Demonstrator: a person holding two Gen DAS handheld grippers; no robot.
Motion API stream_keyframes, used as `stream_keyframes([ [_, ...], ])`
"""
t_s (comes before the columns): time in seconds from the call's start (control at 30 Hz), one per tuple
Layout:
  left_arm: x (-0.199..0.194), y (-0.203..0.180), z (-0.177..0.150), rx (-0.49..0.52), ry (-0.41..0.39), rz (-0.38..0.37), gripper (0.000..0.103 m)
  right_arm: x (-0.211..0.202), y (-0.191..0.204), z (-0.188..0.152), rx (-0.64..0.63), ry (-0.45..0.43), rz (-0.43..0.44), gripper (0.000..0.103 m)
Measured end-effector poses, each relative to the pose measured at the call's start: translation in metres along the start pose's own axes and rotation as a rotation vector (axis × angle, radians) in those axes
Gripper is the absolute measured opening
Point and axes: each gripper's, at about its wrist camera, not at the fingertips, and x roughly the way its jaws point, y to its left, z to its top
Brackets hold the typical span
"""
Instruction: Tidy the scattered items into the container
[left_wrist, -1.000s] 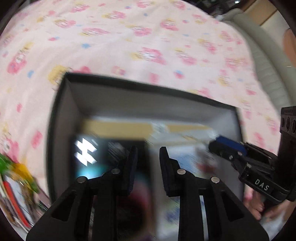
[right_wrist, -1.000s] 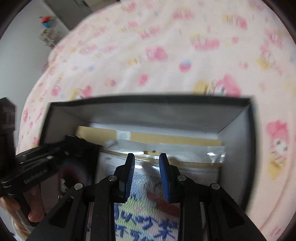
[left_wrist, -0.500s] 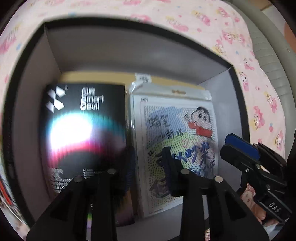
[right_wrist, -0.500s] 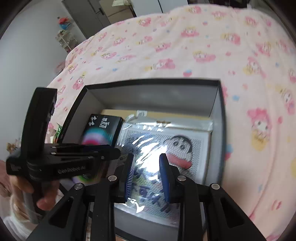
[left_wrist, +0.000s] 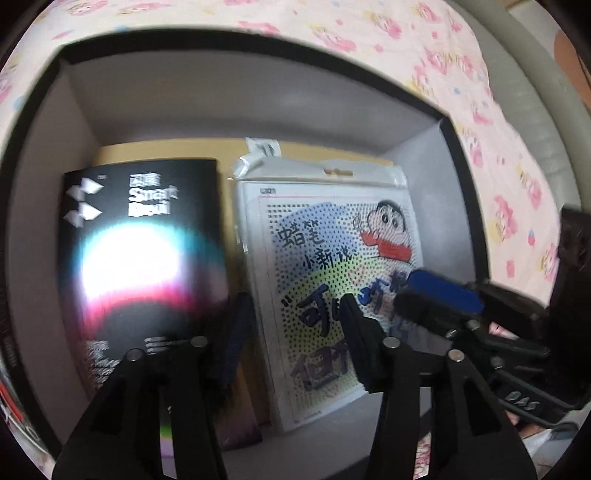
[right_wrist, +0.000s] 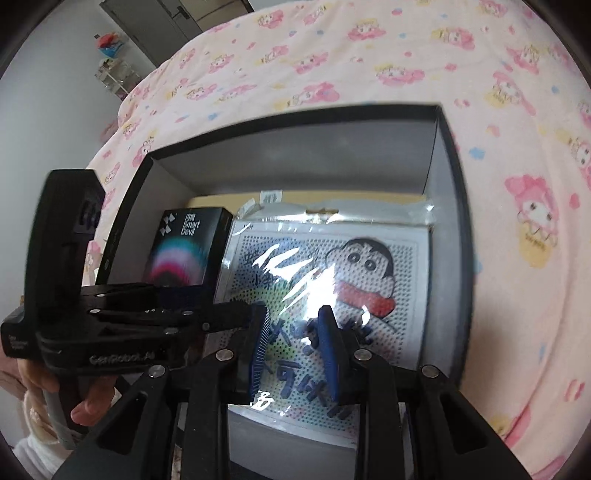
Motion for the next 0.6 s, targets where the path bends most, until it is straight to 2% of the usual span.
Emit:
stream_keyframes([
  [0.03,-0.01,0.002,0.001,-0.011,-0.043,0.007,0.046,0.0,0.001,-0.001,-0.004,-0.003,0.001,0.024],
  [0.1,-0.028,0.007,0.004,-0.021,-0.144,0.098,0.045,-0.001,0.003,-0.004,-0.013,-0.009,-0.004,0.024],
  [0.13,-0.033,0.01,0.004,-0.028,-0.168,0.159,0.042,-0.001,0.003,-0.005,-0.013,-0.011,-0.002,0.024],
  [0.17,-0.033,0.014,0.004,-0.041,-0.163,0.176,0.041,0.0,0.002,-0.005,-0.008,-0.01,-0.001,0.024],
  [0.27,-0.028,0.026,-0.001,-0.088,-0.105,0.163,0.04,0.003,0.0,-0.006,0.003,0.001,-0.004,0.024],
  [0.37,-0.025,0.025,-0.002,-0.069,-0.096,0.177,0.039,0.007,0.003,-0.007,-0.004,0.012,-0.008,0.024],
  [0.43,-0.023,0.024,-0.002,-0.07,-0.071,0.13,0.042,0.012,0.005,-0.009,-0.007,0.032,-0.002,0.024],
  [0.53,-0.025,0.022,-0.009,-0.064,-0.066,0.104,0.042,0.025,0.003,-0.012,0.013,0.088,0.033,0.024],
  [0.6,-0.025,0.026,-0.016,-0.085,-0.049,0.012,0.042,0.029,0.002,-0.013,0.029,0.113,0.085,0.024],
])
